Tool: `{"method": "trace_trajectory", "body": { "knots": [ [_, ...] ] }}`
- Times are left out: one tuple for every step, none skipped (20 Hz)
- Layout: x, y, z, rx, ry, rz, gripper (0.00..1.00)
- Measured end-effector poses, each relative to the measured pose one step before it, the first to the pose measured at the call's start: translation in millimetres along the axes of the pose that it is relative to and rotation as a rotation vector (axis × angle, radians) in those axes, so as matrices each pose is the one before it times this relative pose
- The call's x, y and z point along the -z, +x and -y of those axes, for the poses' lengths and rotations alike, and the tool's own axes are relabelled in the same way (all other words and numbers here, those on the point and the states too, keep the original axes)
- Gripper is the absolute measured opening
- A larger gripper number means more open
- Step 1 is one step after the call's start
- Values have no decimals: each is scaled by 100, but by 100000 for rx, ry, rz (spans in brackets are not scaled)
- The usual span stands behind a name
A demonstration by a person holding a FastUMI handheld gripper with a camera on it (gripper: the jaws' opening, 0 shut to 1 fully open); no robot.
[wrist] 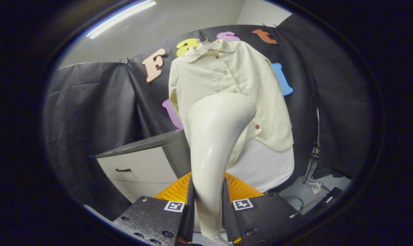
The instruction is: Iron the clothes twice with a garment steamer, once on the left side and once on the right side.
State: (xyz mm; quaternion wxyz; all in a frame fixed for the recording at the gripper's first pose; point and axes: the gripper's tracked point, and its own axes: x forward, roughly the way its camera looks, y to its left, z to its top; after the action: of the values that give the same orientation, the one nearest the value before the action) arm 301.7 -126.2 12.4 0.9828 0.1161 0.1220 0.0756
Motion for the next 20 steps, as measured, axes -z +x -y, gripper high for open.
{"method": "trace_trajectory", "body": {
  "knots": [
    [-466, -461, -1290, -482, 730, 2604, 37],
    [-448, -332, -1243, -186, 150, 3498, 36],
    [-240, -310, -995, 88, -338, 2478, 36],
    [-385, -354, -1005, 28, -544, 3261, 36],
    [-398, -413, -862, 474, -357, 2577, 36],
    [-318, -186, -705, 614, 258, 1531, 36],
    [-58, -61, -660, 947, -641, 914, 36],
    [-239, 11, -407, 1220, -431, 113, 36],
    [-326, -393, -594, 592, -834, 1159, 36],
    [-311, -20, -824, 50, -1099, 365, 36],
    [-345, -29, -625, 768, -1042, 1685, 36],
    [-462, 32, -464, 801, -593, 801, 36],
    [-466, -71, -474, 1013, 779, 1131, 36],
    [-809, -13, -656, 335, 542, 1693, 36],
    [-627, 6, -526, 505, 25, 937, 36],
    [-1048, 51, -543, 125, -226, 2016, 36],
    [-850, -38, -831, -602, -634, 1729, 36],
    [-908, 172, -504, 122, -631, 1812, 36],
    [-694, 106, -413, 426, -1031, 1253, 36],
    [-1024, 111, -594, 108, -1235, 2237, 36]
  ]
}}
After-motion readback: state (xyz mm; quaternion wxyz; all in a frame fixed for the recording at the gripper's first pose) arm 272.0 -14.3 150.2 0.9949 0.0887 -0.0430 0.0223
